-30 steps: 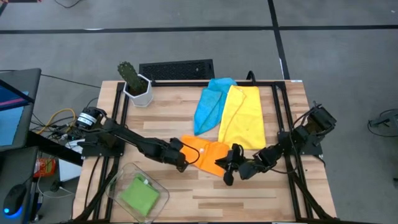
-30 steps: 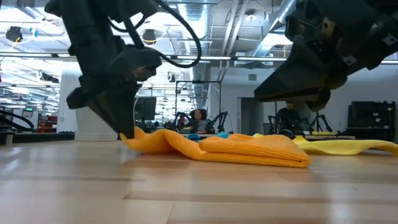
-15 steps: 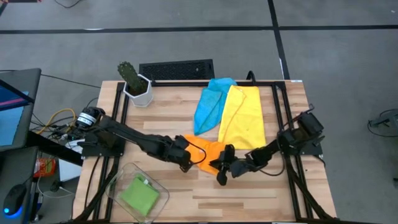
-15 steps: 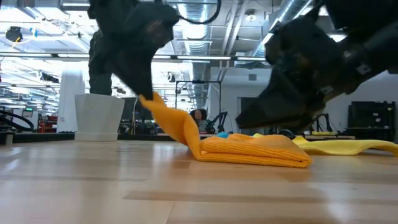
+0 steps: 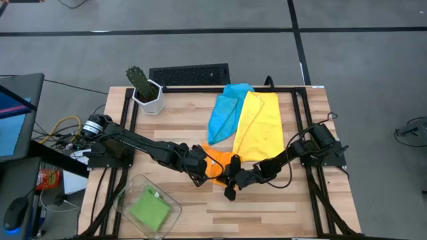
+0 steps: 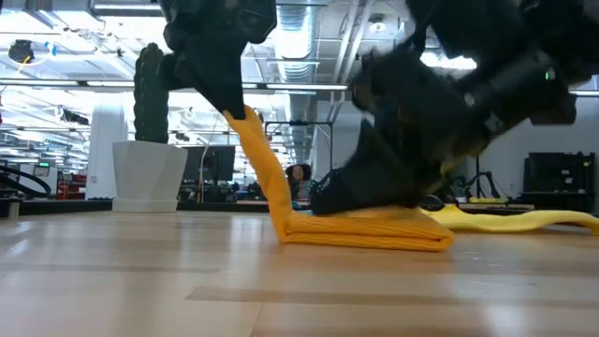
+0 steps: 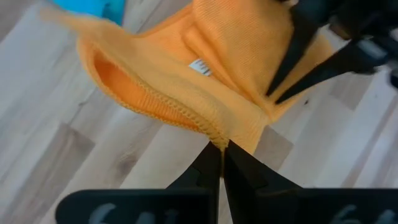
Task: Fold microfiber towels
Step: Fold the orange microfiber towel
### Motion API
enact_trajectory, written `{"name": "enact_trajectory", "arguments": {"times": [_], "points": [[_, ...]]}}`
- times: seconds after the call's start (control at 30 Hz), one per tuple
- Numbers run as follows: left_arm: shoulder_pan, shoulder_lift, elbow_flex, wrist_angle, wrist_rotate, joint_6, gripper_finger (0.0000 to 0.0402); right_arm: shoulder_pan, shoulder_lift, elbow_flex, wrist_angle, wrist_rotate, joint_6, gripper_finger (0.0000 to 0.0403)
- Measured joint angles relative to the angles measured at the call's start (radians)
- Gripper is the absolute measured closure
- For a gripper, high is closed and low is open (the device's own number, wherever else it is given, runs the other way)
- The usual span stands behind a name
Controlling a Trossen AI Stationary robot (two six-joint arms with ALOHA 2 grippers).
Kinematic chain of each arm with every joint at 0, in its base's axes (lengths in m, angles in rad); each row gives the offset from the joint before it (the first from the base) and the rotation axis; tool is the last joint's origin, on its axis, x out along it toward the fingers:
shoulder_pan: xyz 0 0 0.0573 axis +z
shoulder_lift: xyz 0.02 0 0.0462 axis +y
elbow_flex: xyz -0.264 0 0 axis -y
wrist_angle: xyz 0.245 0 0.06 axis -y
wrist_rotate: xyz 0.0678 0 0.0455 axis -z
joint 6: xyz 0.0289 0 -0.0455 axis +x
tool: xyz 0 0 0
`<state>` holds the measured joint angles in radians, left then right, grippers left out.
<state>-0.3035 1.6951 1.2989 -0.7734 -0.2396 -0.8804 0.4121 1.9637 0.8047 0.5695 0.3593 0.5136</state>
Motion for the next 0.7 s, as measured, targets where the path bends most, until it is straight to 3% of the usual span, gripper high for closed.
{"name": "enact_trajectory", "arguments": {"times": [0.2,0.33,0.7], "points": [[0.0,-0.001,0.014,-0.056,0.001,0.031,0.0401,-0.005,-0.085,0.0,0.023,0.077,-0.099,0.0333],[0.0,-0.001,0.014,-0.055,0.0,0.032,0.0401,-0.04,-0.086,0.0,0.02,0.064,-0.107,0.0333],[0.002,0.0,0.014,-0.038,-0.004,0.027,0.0401,-0.067,0.06,0.096,0.048,-0.035,-0.141,0.0333]]}}
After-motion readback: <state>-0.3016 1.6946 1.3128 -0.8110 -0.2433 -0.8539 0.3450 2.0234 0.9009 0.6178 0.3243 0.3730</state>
